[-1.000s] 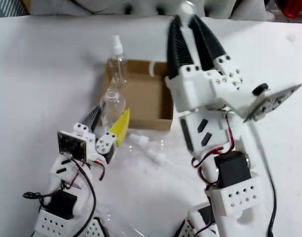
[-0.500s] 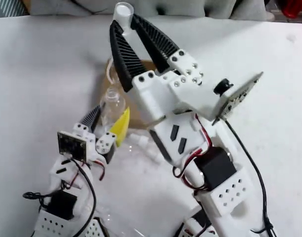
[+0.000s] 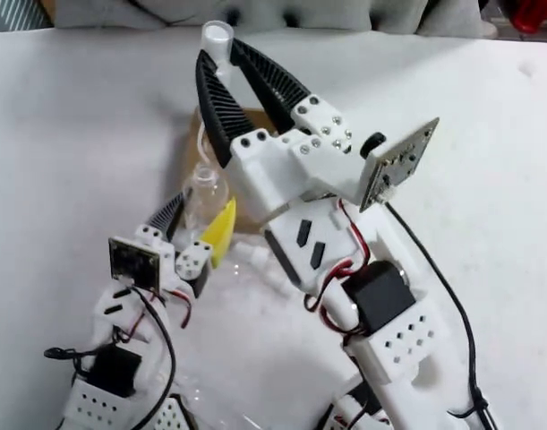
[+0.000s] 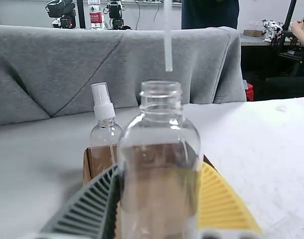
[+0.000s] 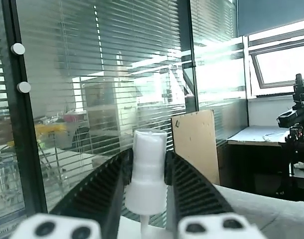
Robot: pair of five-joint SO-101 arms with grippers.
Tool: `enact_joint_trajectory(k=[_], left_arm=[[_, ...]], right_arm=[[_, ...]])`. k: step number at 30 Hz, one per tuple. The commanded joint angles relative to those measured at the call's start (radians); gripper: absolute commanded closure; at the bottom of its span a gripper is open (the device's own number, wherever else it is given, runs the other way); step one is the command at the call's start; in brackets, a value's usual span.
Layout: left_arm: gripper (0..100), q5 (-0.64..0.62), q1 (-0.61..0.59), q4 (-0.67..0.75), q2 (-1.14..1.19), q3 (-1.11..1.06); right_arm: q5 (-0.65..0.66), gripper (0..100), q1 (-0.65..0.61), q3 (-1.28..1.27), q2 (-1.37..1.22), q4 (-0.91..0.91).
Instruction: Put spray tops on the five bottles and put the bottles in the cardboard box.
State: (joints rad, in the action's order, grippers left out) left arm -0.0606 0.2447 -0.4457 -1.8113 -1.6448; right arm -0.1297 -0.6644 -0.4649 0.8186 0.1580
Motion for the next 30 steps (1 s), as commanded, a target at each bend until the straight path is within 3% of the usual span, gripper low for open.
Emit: enact_joint_trajectory(k=[1,30], left_arm=[[98,-0.009,0.012,0.017,-0.021,0.018],[98,-0.008,0.010,0.017,-0.021,0.017]], right_arm=[[0.014,98.3,0.015,-0.012,0.005,-0.002],[0.017,98.3,0.008,-0.252,0.005,0.025]])
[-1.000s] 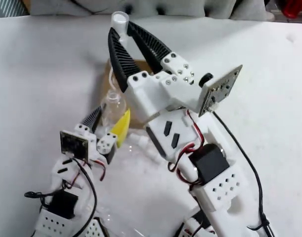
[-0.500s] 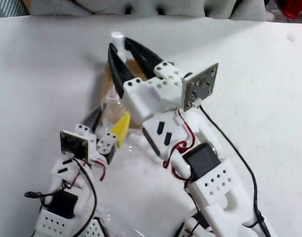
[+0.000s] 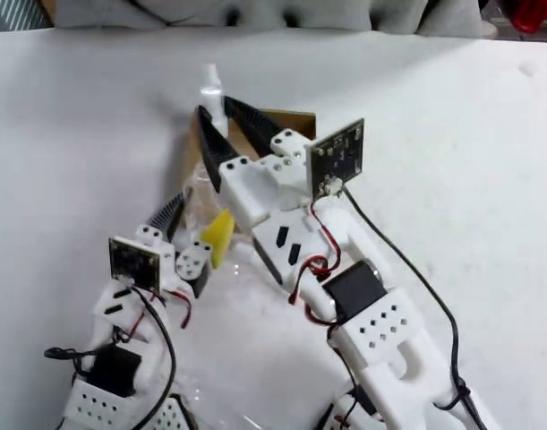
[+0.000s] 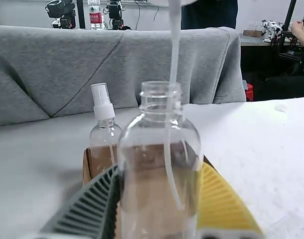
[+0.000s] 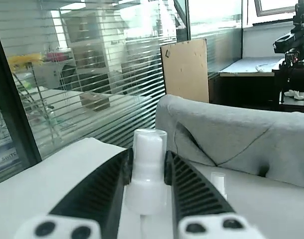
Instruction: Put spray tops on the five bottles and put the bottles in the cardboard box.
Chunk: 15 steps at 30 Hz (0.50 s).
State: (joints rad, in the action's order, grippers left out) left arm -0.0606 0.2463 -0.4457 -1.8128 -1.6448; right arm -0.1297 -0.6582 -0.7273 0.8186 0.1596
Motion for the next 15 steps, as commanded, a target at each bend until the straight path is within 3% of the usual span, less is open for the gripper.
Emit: enact_joint_trajectory(k=[1,5,15], left_arm=[[98,-0.008,0.008,0.017,-0.019,0.017],[98,-0.008,0.008,0.017,-0.019,0.017],[98,-0.008,0.008,0.017,-0.019,0.017]], right_arm=[[0.023,98.3,0.002,0.012,0.005,0.045],[0.140,98.1,-0.038,0.014,0.007,0.128],[0.158,97.6,-0.064,0.017,0.007,0.147]])
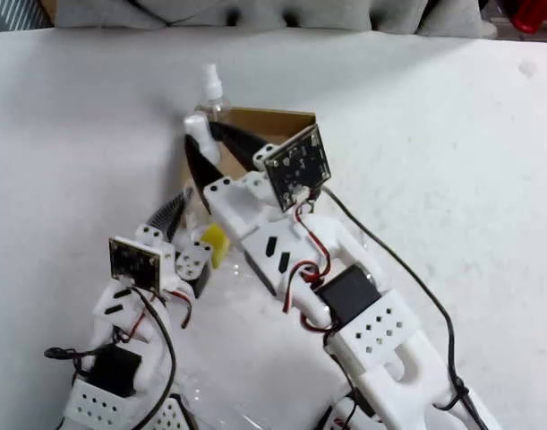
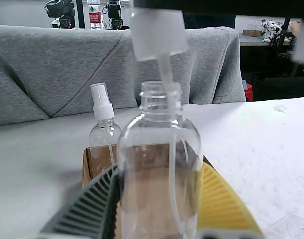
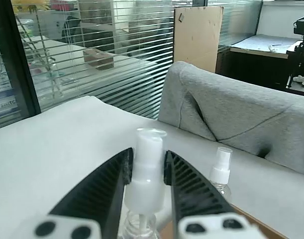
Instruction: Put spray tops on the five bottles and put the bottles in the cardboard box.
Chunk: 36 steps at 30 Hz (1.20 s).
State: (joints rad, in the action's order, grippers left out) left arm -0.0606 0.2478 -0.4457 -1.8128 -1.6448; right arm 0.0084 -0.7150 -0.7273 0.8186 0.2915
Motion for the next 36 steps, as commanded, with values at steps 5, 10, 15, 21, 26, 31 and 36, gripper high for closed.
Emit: enact_joint_trajectory(k=[5,10,15,21,26,31,36], left_arm=[[98,-0.008,0.007,0.017,-0.019,0.017],[98,-0.008,0.005,0.017,-0.019,0.017],[98,-0.008,0.005,0.017,-0.019,0.017],[98,-0.008,0.005,0.017,-0.019,0.017],[98,-0.008,0.005,0.014,-0.019,0.017],[98,-0.009,0.004,0.005,-0.019,0.023],[98,-0.017,-0.054,-0.132,-0.016,0.126]], right_arm=[[0.020,84.8,-0.007,0.055,0.007,0.160],[0.011,83.1,-0.007,0.147,0.035,0.289],[0.011,83.2,-0.001,0.247,0.124,0.377],[0.018,84.7,0.071,0.264,0.180,0.421],[0.011,99.0,0.127,0.261,0.179,0.522],[0.011,98.6,0.186,0.239,0.188,0.696],[0.011,98.4,0.228,0.114,0.188,0.766]])
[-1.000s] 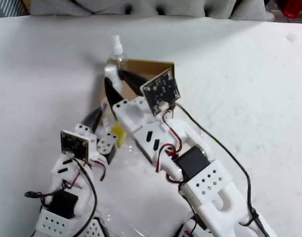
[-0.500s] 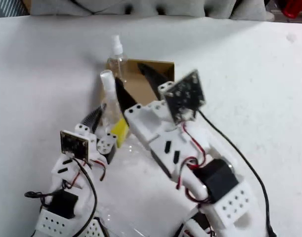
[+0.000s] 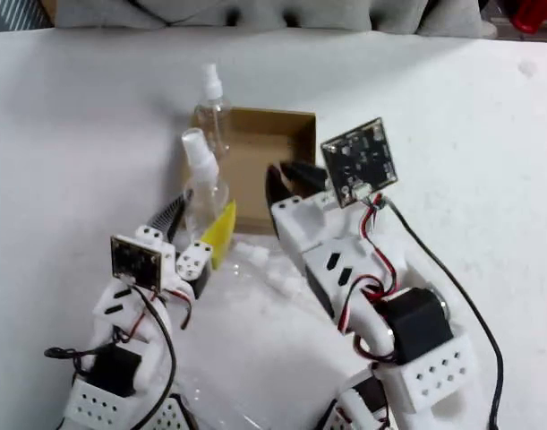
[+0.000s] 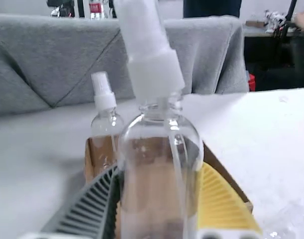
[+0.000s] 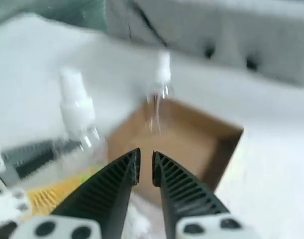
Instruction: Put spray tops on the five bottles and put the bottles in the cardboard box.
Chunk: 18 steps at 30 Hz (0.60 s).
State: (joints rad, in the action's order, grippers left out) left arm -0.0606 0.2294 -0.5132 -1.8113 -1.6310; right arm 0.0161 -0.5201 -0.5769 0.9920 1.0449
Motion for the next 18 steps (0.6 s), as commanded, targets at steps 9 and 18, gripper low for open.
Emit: enact_joint_trajectory(k=[9,18], left_arm=[[98,-0.017,-0.053,-0.106,-0.013,0.178],[98,-0.023,-0.054,-0.037,0.300,0.334]], right_arm=[[0.012,98.4,-0.024,-0.233,0.015,-0.070],[0.002,98.4,-0.076,-0.457,0.015,-0.326]])
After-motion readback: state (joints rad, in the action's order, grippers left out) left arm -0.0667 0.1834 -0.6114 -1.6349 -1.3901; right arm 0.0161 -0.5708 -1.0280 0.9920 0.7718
